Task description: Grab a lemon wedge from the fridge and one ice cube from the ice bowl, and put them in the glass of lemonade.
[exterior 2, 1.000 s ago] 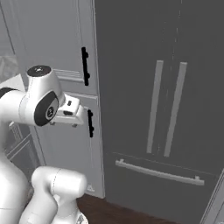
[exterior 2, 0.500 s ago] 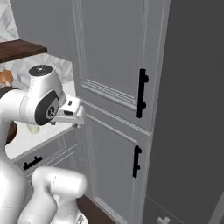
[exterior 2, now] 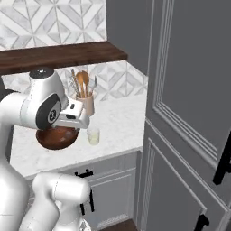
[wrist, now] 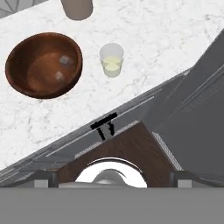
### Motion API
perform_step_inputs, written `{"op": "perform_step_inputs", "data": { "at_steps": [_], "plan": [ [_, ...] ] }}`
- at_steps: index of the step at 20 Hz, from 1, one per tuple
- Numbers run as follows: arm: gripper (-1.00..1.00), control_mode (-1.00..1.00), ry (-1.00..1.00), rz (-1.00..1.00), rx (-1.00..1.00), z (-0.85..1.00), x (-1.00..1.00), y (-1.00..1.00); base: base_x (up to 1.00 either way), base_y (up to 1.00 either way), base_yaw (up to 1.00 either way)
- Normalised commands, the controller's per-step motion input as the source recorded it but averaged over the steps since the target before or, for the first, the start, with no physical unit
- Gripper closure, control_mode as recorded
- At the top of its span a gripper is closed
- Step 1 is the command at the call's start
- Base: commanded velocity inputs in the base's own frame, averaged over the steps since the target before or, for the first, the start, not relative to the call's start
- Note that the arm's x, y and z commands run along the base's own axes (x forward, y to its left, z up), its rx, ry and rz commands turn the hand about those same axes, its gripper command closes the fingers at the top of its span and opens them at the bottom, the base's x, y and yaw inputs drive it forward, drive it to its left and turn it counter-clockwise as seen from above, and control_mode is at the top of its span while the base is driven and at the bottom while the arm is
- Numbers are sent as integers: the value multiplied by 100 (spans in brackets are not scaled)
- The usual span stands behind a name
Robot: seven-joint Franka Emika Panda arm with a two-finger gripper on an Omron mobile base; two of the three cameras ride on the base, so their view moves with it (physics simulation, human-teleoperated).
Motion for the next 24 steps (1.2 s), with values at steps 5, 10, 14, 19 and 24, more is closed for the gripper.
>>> {"op": "perform_step_inputs", "data": {
  "at_steps": [5,10,14,19,24],
  "plan": [
    [-100,100,0,0,0,0,0,0,46,36,75],
    [-100,100,0,0,0,0,0,0,13,10,20],
    [-100,100,0,0,0,0,0,0,73,1,1],
    [-100,100,0,0,0,0,0,0,91,0,6],
    [-100,-100,11,2,0,-38,39,0,18,0,1]
  ]
}}
